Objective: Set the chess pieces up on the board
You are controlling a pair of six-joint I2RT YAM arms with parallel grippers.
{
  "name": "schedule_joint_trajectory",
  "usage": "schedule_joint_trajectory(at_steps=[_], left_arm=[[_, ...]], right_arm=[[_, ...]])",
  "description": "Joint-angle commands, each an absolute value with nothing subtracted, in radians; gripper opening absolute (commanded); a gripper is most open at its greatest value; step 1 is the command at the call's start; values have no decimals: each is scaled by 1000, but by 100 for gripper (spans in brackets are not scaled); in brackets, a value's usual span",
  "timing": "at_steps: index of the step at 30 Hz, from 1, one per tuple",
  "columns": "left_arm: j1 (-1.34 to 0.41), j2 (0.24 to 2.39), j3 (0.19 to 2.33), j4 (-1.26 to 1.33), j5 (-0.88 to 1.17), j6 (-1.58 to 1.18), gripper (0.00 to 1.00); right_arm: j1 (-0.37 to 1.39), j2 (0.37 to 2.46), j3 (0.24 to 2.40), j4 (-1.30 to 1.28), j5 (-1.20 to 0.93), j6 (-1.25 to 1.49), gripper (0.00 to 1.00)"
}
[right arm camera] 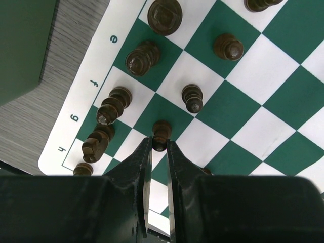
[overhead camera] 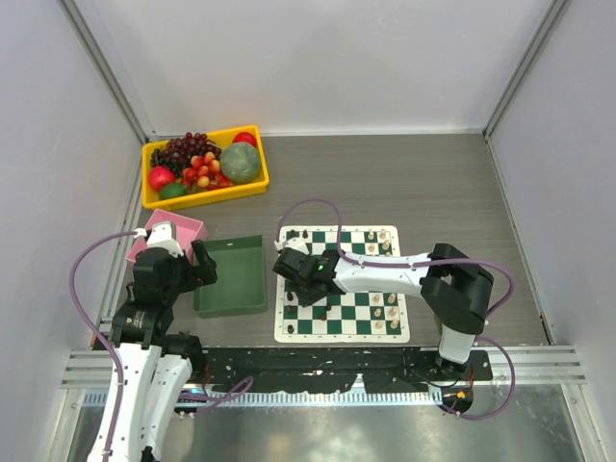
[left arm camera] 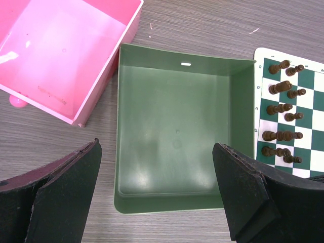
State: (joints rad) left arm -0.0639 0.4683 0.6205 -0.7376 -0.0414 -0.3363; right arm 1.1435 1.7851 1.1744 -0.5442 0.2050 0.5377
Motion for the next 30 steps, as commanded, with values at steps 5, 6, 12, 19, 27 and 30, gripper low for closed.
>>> schedule_joint_trajectory(at_steps=[5, 6, 12, 19, 27, 30], left_arm=[[-63, 462, 626, -710, -37, -339, 99], [-61, 462, 624, -710, -37, -339, 99], [-61, 463, 624, -710, -37, -339, 99], [-61, 460, 624, -710, -37, -339, 99], [-61, 462, 626, -710, -34, -339, 99], [-61, 462, 626, -709, -35, -339, 99]], right_arm=[[1144, 1787, 1209, -535, 247, 558, 18], [1143, 1789, 1209, -534, 247, 557, 18], [1143, 1799, 1216, -535, 250, 555, 20], [1143, 1787, 1213, -529, 259, 557, 20], [1144, 1801, 1212, -528, 241, 557, 20], [1143, 1799, 1212, -529, 235, 552, 22]])
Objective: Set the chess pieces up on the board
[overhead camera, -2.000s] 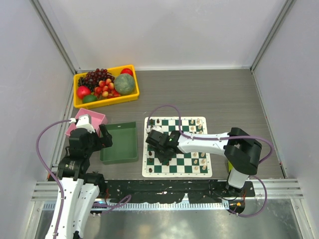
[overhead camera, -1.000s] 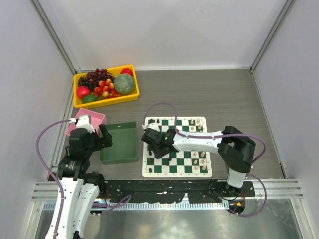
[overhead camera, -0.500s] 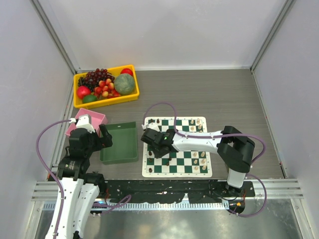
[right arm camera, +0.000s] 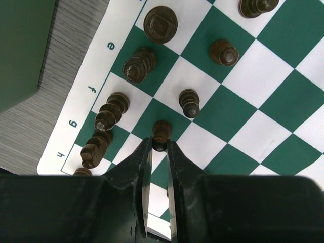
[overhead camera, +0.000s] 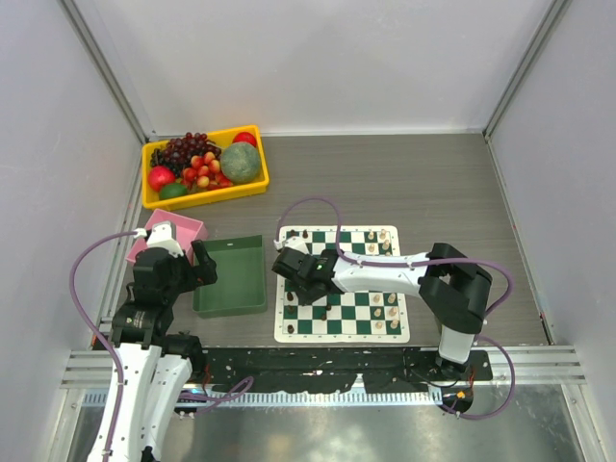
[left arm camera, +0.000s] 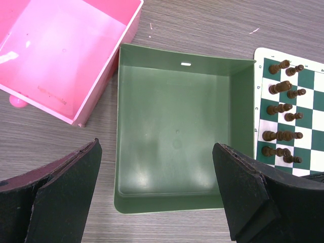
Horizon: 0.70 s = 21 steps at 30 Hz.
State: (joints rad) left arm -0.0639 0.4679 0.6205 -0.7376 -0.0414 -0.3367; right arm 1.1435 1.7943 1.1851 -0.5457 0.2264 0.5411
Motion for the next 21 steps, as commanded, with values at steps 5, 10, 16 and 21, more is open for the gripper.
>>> schedule_joint_trajectory(at_steps=[5, 10, 16, 21], left_arm=[[-61, 463, 624, -710, -34, -339, 99], [-61, 463, 624, -710, -32, -339, 99], [-61, 465, 624, -709, -35, -339, 99], [-61, 466, 626, -709, -31, -337, 99]], right_arm=[[1143, 1793, 1216, -529, 225, 546, 31], [1144, 1743, 1238, -580, 224, 543, 37], [1134, 1597, 1177, -627, 279, 575, 42], [1118, 1552, 1065, -623, 261, 623, 44]])
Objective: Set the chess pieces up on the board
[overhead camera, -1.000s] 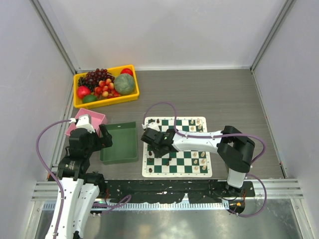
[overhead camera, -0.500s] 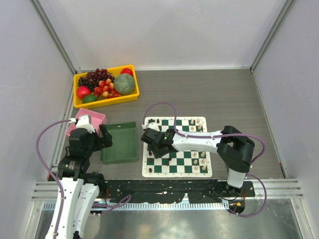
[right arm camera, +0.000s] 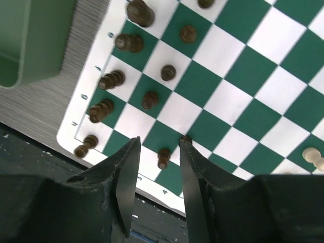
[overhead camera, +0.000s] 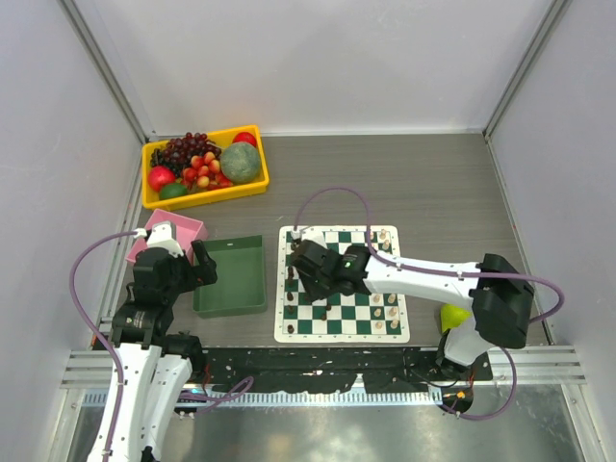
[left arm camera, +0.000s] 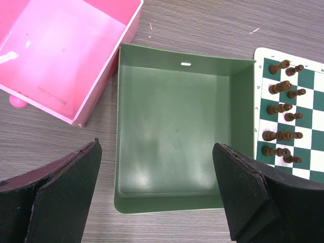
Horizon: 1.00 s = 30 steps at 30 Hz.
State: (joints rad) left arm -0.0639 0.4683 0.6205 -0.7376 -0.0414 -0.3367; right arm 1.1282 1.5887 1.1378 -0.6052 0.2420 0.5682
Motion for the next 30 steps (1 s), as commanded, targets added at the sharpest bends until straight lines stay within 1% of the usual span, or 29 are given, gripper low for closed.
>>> schedule_joint_trajectory(at_steps=[1, 9, 17, 21, 30], left_arm=[[-61, 466, 626, -709, -31, -339, 99], [-61, 466, 624, -707, -28, -339, 99], [-61, 465, 626, -709, -31, -339, 99], [-61, 466, 624, -709, -32, -339, 99], [-63, 468, 624, -709, -29, -339, 99]], right_arm=[[1118, 1557, 1055, -620, 255, 627, 44], [1115, 1603, 1054, -612, 224, 623, 43], [1094, 1634, 1046, -617, 198, 620, 38], [1091, 1634, 1042, -614, 190, 615, 34], [1089, 1644, 1042, -615, 158, 597, 32]])
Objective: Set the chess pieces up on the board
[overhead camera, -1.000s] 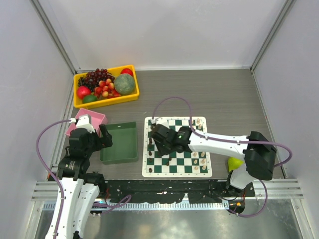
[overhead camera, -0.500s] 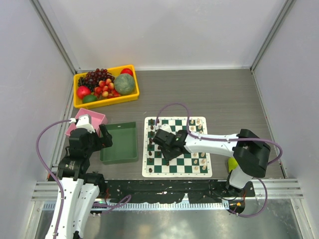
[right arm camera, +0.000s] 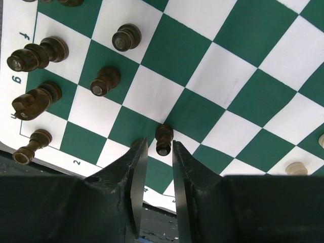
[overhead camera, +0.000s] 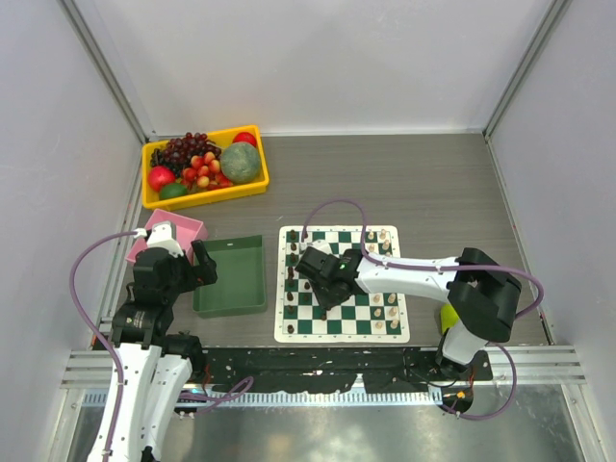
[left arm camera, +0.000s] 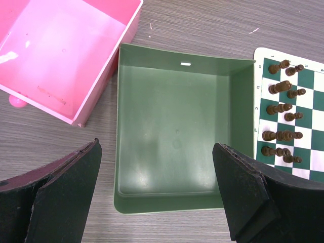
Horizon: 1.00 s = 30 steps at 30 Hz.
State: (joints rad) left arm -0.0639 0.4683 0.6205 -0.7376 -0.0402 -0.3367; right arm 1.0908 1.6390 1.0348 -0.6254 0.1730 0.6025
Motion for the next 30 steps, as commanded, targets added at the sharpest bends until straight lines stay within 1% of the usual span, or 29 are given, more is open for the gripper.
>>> schedule_joint_trajectory(at_steps=[1, 3, 9, 13, 16, 22, 30], left_arm=[[-61, 468, 624, -709, -32, -339, 99], [-61, 468, 626, -709, -32, -339, 99], [-61, 469, 626, -709, -32, -339, 99], [-61, 469, 626, -709, -31, -339, 99], [-61, 469, 624, -707, -29, -339, 99], [-61, 469, 626, -709, -31, -339, 99], [-61, 471, 624, -709, -34, -339, 99]], right_arm=[[1088, 1647, 1042, -615, 156, 598, 31], [1088, 1652, 1046, -618, 155, 595, 30], [1077, 1661, 1045, -629, 161, 607, 29], [1078, 1645, 1040, -623, 169, 607, 22], [1080, 1623, 1038, -609, 175, 606, 16], [1094, 1578, 1072, -586, 210, 604, 15], [1132, 1641, 1118, -561, 167, 574, 15]])
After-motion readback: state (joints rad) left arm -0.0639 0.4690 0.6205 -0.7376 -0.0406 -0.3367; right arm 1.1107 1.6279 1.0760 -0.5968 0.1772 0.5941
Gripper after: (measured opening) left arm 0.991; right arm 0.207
